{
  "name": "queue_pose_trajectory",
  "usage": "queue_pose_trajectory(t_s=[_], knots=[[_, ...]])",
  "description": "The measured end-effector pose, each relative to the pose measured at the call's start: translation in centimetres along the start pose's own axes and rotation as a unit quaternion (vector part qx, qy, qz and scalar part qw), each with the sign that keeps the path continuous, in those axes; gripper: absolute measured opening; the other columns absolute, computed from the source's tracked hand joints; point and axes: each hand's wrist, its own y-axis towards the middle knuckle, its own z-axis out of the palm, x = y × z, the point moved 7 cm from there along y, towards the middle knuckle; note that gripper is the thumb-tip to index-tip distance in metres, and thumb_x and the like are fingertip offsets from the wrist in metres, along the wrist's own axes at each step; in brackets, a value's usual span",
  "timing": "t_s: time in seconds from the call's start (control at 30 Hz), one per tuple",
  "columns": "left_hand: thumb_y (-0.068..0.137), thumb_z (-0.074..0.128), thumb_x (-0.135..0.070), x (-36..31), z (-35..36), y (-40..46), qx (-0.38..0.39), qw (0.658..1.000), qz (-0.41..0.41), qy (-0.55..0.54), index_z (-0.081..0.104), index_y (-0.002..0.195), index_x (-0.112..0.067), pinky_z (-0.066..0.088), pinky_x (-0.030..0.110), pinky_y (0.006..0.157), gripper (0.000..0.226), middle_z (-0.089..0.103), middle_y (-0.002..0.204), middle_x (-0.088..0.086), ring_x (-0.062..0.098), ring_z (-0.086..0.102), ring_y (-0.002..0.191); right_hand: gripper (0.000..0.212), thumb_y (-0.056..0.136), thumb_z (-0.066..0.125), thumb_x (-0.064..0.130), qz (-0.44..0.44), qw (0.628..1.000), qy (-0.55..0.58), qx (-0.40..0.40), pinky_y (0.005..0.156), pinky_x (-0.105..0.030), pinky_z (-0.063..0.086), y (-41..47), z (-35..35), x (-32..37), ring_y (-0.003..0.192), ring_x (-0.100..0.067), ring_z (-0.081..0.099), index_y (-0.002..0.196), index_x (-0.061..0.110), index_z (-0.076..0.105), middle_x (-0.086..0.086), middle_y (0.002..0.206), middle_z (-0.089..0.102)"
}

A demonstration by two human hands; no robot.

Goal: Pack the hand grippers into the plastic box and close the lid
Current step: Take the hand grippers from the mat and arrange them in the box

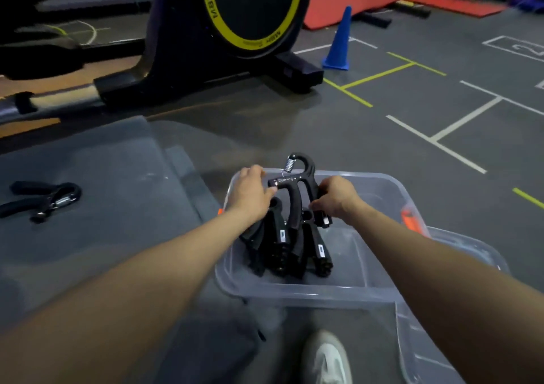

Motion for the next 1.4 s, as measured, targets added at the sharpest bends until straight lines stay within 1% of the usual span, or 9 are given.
queue_pose_trajectory(t_s=[0.2, 0.3, 0.4, 0.53, 0.77, 0.9, 1.0, 1.13, 1.4], knots=[[0.086, 0.063, -0.033, 0.9, 6.6, -0.5, 0.146, 0.975, 0.032, 0.163, 0.037, 0.138, -0.014, 0.03, 0.039, 0.113, 0.061, 0.033, 0.144, 0.007, 0.027, 0.032, 0.135, 0.027, 0.076, 0.07, 0.009, 0.078, 0.996, -0.038, 0.032, 0.077, -0.036, 0.056, 1.9, 1.8, -6.1, 0.075, -0.025, 0.059, 0.099, -0.005, 0.064, -0.012, 0.083, 0.061], [0.085, 0.063, -0.038, 2.4, 8.1, -0.6, 0.192, 0.958, 0.029, 0.211, 0.026, 0.145, -0.015, 0.024, 0.037, 0.117, 0.074, 0.02, 0.154, 0.003, 0.027, 0.021, 0.141, 0.013, 0.077, 0.069, 0.008, 0.104, 0.992, -0.061, 0.043, 0.077, -0.036, 0.058, 2.7, 3.0, -7.6, 0.075, -0.028, 0.06, 0.078, 0.002, 0.057, -0.011, 0.081, 0.059], [0.087, 0.057, -0.045, 3.9, 8.7, -0.3, 0.225, 0.951, 0.016, 0.213, 0.015, 0.149, -0.015, 0.016, 0.036, 0.119, 0.081, 0.009, 0.159, 0.002, 0.026, 0.012, 0.146, 0.027, 0.076, 0.07, 0.013, 0.13, 0.989, -0.049, 0.059, 0.083, -0.039, 0.055, 3.5, 4.1, -8.5, 0.079, -0.03, 0.061, 0.064, 0.009, 0.045, -0.008, 0.071, 0.055], [0.088, 0.054, -0.048, 5.2, 9.4, -0.2, 0.255, 0.945, 0.011, 0.206, 0.007, 0.151, -0.017, 0.01, 0.035, 0.121, 0.084, -0.001, 0.16, 0.0, 0.027, 0.004, 0.147, 0.031, 0.075, 0.071, 0.012, 0.124, 0.987, -0.071, 0.076, 0.067, -0.031, 0.05, 4.0, 5.4, -8.1, 0.074, -0.026, 0.059, 0.06, 0.01, 0.044, -0.007, 0.072, 0.055], [0.09, 0.053, -0.045, 5.5, 9.8, -0.3, 0.265, 0.944, 0.012, 0.197, 0.005, 0.151, -0.018, 0.007, 0.036, 0.12, 0.082, -0.006, 0.16, 0.0, 0.028, -0.002, 0.147, 0.036, 0.079, 0.069, 0.011, 0.092, 0.989, -0.097, 0.07, 0.063, -0.028, 0.047, 3.8, 6.6, -7.0, 0.083, -0.031, 0.064, 0.058, 0.009, 0.04, -0.011, 0.081, 0.055], [0.09, 0.052, -0.045, 5.4, 9.8, -0.3, 0.272, 0.942, 0.01, 0.197, 0.006, 0.151, -0.019, 0.008, 0.037, 0.12, 0.081, -0.005, 0.16, 0.0, 0.028, -0.002, 0.147, 0.023, 0.079, 0.071, 0.017, 0.065, 0.989, -0.1, 0.088, 0.069, -0.025, 0.044, 3.2, 6.4, -6.5, 0.081, -0.024, 0.056, 0.089, -0.001, 0.062, -0.012, 0.086, 0.058], [0.092, 0.052, -0.04, 4.6, 8.6, -0.4, 0.247, 0.951, 0.023, 0.185, 0.022, 0.148, -0.016, 0.021, 0.038, 0.118, 0.068, 0.015, 0.157, 0.005, 0.027, 0.018, 0.145, 0.025, 0.082, 0.062, 0.011, 0.01, 0.992, -0.113, 0.053, 0.076, -0.03, 0.051, 3.1, 5.6, -3.9, 0.095, -0.032, 0.064, 0.105, 0.002, 0.063, -0.015, 0.101, 0.068], [0.091, 0.053, -0.035, 3.8, 3.4, -0.5, 0.125, 0.982, 0.036, 0.136, 0.047, 0.131, -0.02, 0.039, 0.04, 0.105, 0.043, 0.048, 0.134, 0.004, 0.028, 0.046, 0.125, 0.036, 0.085, 0.063, 0.011, -0.072, 0.992, -0.1, 0.021, 0.093, -0.036, 0.049, 2.4, 5.0, 1.9, 0.113, -0.032, 0.059, 0.121, 0.005, 0.058, -0.014, 0.12, 0.064], [0.09, 0.056, -0.022, 11.0, -9.3, -2.4, -0.008, 0.996, -0.034, 0.081, 0.053, 0.125, -0.015, 0.042, 0.039, 0.103, 0.035, 0.051, 0.13, 0.008, 0.026, 0.053, 0.121, 0.04, 0.082, 0.067, 0.014, -0.185, 0.98, -0.067, 0.029, 0.094, -0.034, 0.047, -0.5, 9.4, 14.3, 0.113, -0.032, 0.06, 0.12, 0.003, 0.059, -0.016, 0.118, 0.065]])
